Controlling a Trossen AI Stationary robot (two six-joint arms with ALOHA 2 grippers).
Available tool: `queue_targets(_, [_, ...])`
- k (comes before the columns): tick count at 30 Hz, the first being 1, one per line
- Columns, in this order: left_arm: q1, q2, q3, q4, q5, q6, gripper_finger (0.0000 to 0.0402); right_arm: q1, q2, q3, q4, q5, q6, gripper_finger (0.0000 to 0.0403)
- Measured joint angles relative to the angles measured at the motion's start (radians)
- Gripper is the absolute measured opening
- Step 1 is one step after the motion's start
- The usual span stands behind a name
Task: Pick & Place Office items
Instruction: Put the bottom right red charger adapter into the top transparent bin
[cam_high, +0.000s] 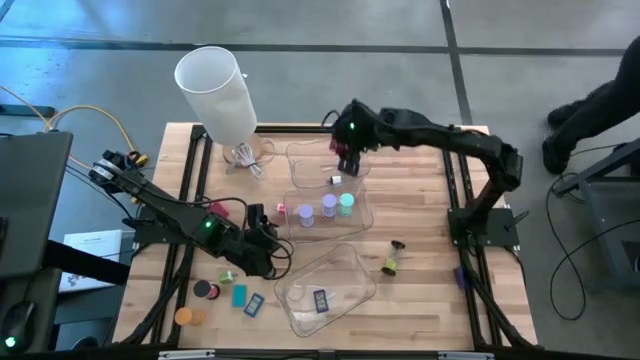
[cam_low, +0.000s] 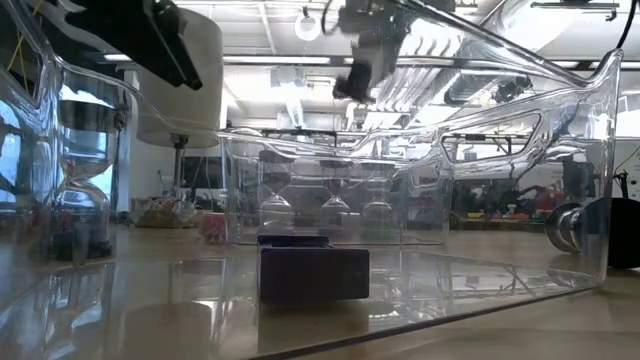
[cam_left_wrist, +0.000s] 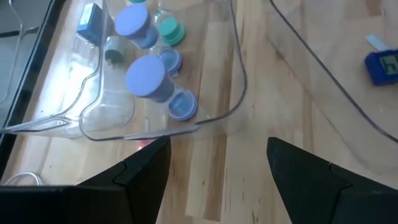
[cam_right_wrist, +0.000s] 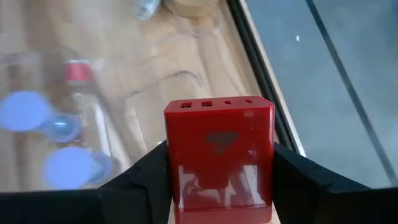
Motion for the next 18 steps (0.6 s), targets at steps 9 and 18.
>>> queue_targets(9, [-0.005,0.0,0.0,-0.032,0.005,-0.005,0.0257,-0.141,0.206,0.072,-0.045,-0.106,-0.044,0.0196])
queue_targets(18, [-0.016,0.0,0.0,-0.034,0.003,-0.072,0.0257,-0.151,0.394,0.236,-0.159,-0.12,-0.067,0.0196])
